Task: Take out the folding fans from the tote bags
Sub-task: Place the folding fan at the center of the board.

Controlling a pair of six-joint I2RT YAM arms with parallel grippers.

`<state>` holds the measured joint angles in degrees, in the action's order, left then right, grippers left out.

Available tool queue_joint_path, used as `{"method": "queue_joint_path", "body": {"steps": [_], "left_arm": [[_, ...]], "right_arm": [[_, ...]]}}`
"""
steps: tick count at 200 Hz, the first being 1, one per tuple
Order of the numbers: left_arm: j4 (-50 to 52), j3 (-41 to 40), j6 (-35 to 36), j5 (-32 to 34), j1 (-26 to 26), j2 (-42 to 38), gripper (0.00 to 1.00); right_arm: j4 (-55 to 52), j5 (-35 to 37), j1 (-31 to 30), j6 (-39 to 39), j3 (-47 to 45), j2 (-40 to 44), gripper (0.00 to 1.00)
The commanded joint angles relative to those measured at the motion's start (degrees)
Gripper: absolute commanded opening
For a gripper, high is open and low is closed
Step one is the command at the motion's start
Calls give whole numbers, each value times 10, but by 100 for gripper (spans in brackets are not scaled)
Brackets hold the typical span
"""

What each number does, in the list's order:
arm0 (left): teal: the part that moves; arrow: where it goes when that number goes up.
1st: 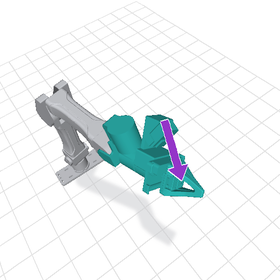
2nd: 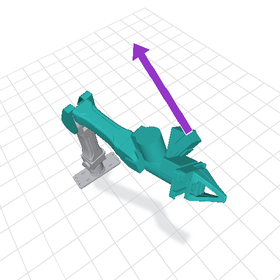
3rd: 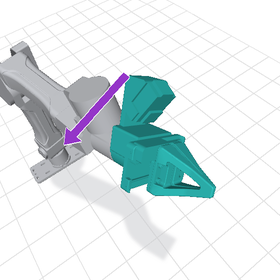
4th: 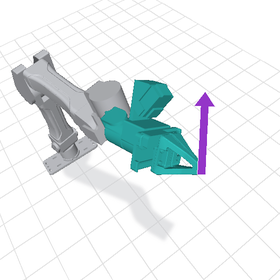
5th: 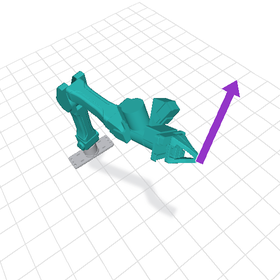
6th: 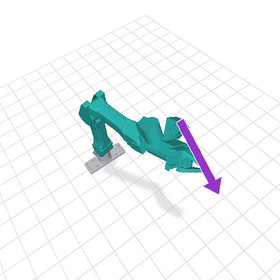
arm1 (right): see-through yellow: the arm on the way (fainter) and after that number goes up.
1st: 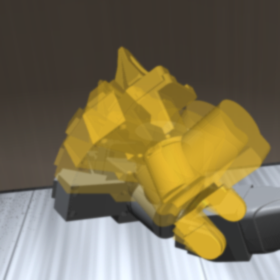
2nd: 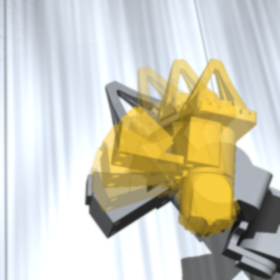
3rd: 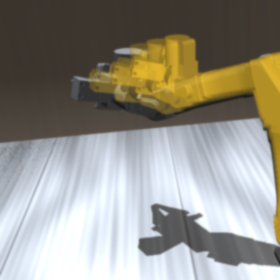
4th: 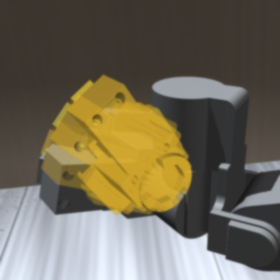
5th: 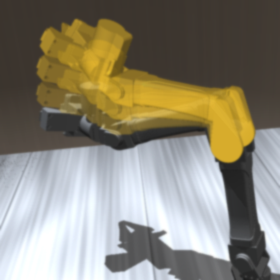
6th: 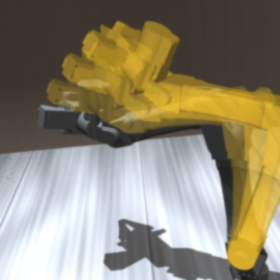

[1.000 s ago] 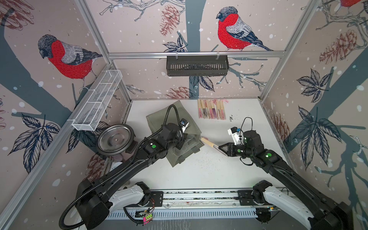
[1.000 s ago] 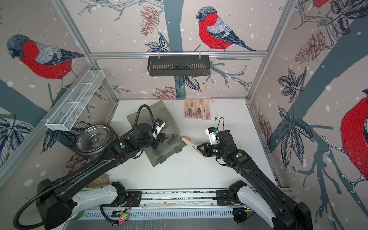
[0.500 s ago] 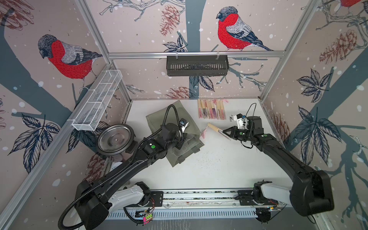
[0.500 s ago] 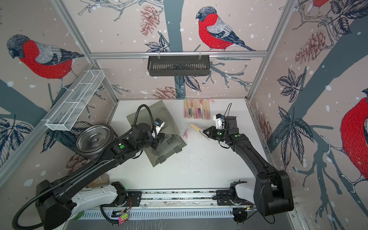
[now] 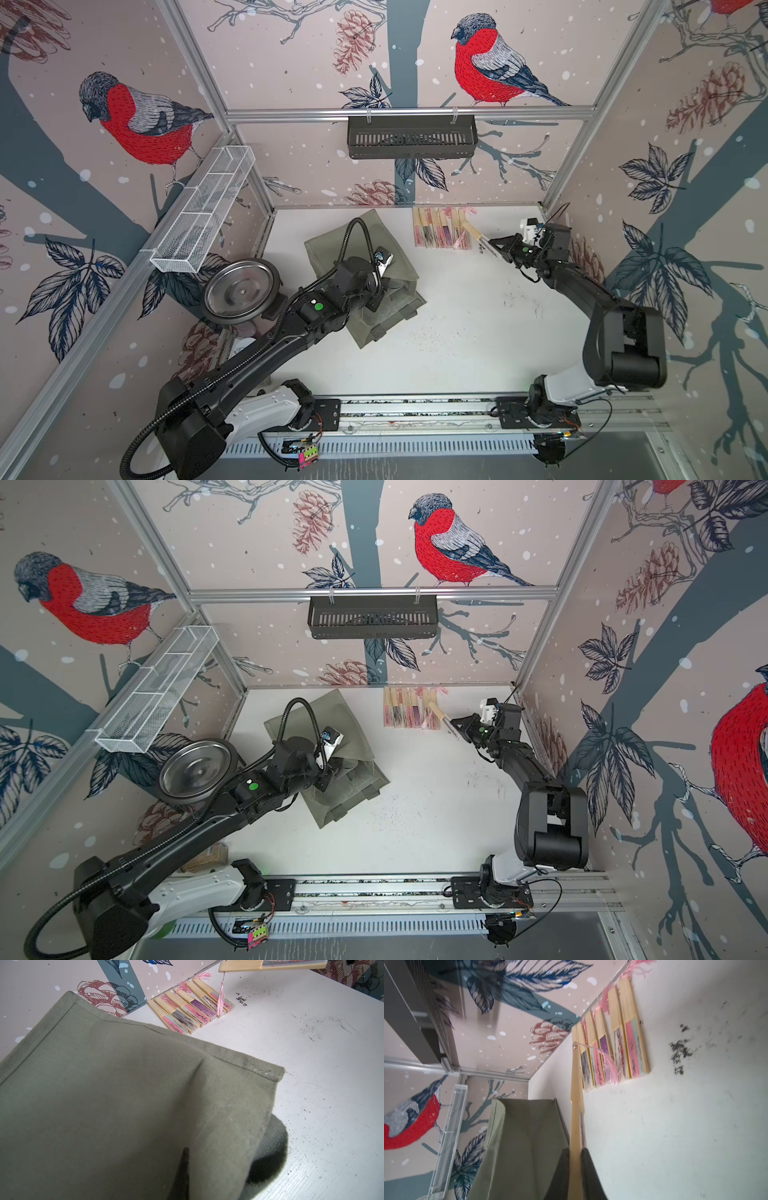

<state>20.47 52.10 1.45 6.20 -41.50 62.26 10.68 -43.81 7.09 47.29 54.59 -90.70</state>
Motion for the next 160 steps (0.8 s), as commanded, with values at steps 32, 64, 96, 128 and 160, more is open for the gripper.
{"method": "queue_joint_path", "body": {"steps": [32,64,96,128,160], "left_arm": [[-12,2,2,-7,-2,-2,0],[-13,2,3,-9,-2,0,0],[-12,2,3,-7,-1,2,0],[-12,1,3,-6,-2,7,0],[-12,2,4,-3,-2,11,0]], "right_arm": [[153,-15,38,106,85,-135,5],[244,-12,43,167,128,-239,5],[291,2,30,193,171,-321,5],[313,35,15,193,193,-370,5],[346,61,8,201,188,-396,5]]}}
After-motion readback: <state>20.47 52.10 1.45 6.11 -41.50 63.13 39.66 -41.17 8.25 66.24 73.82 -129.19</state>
